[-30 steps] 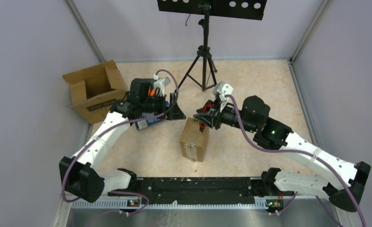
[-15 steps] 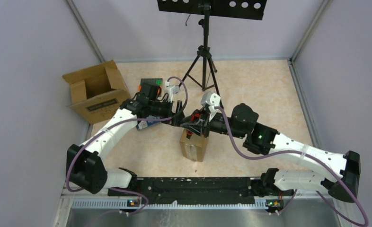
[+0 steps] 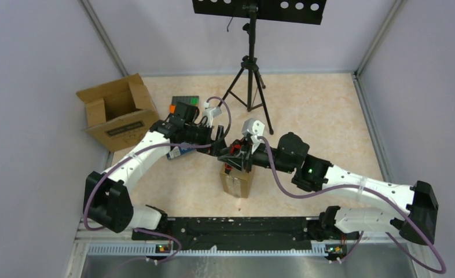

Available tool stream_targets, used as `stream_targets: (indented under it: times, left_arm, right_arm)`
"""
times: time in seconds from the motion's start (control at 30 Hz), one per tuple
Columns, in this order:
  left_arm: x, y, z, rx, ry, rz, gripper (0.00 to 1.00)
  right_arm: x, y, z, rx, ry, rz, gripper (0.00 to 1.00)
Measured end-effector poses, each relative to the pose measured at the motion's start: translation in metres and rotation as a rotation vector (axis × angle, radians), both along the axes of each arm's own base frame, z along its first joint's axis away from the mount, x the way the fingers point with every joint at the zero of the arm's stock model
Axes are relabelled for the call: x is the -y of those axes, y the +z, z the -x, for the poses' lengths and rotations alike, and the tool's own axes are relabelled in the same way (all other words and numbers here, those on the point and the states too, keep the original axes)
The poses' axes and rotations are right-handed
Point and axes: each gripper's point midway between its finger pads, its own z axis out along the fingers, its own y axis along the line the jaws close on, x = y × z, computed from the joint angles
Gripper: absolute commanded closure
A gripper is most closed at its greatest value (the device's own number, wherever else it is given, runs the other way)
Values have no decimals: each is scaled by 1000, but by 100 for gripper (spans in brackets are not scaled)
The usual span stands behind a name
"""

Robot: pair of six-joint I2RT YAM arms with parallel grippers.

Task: Unpack the express box
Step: Cut the express box at the center of the board.

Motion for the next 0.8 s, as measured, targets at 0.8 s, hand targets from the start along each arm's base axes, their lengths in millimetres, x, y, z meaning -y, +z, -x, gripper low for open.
stream_targets:
  times: [0.8]
  left_arm:
    - [2,-2,1,-15,-14,8,12]
  right_arm:
    - [-4,-12,-1,7,0,-10,100]
